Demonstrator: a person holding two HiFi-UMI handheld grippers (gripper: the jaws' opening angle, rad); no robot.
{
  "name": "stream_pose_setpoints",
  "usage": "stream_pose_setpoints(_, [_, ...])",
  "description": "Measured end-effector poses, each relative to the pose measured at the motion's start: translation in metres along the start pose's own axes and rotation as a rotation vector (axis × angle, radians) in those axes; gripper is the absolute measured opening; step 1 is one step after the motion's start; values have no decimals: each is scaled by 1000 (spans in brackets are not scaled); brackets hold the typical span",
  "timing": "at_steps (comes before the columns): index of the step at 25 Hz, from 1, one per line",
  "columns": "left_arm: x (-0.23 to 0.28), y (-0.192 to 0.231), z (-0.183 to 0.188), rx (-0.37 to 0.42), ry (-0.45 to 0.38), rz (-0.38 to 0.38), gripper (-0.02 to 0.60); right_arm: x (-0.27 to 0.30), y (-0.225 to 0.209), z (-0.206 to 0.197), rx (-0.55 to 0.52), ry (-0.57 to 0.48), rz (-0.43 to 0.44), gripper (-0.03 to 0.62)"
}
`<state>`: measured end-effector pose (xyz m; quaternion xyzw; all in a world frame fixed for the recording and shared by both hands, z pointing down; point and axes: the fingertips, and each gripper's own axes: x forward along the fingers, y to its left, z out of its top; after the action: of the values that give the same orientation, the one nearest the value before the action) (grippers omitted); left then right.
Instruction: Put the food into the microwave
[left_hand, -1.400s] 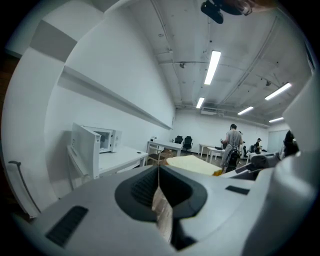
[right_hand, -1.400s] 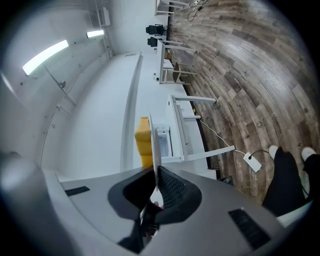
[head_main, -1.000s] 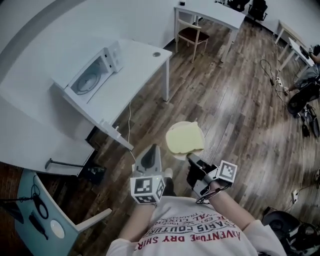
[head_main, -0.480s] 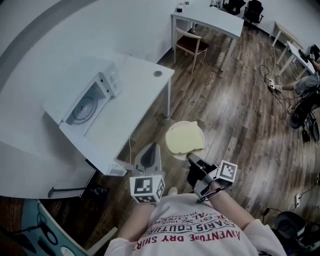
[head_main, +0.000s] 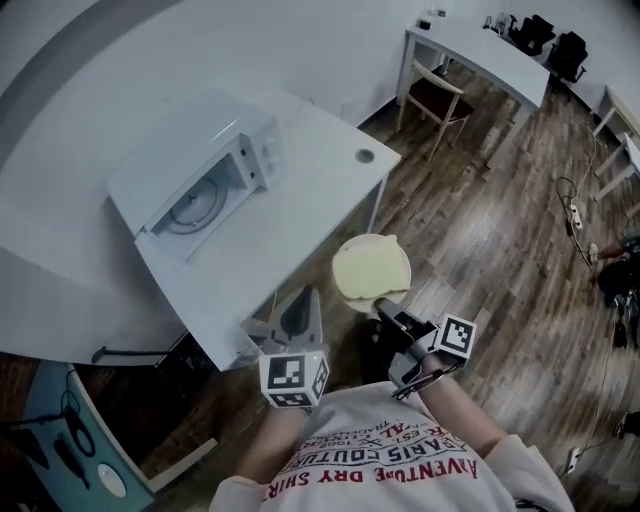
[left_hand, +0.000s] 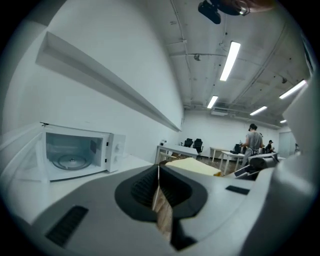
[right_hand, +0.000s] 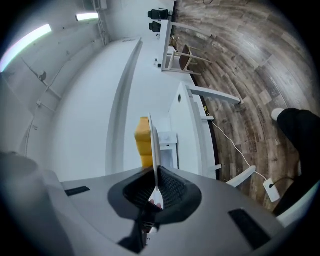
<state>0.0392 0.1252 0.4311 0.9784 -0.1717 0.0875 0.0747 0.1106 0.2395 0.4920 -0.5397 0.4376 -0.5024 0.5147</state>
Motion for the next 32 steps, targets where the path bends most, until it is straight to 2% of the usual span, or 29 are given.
stream_pose_setpoints(13, [80, 76, 36, -63, -41, 361, 9, 142, 22, 74, -64, 382, -29, 23])
stream_pose_setpoints(19, [114, 103, 42, -106, -55, 515, 9, 194, 24, 100, -93, 547, -45, 23])
stream_pose_setpoints(25, [117, 124, 33, -141, -24, 643, 9, 232, 19, 101, -67, 665, -62, 23])
stream_pose_setpoints(32, [96, 164, 25, -167, -10, 738, 9, 271, 6, 66, -58, 761, -94, 23])
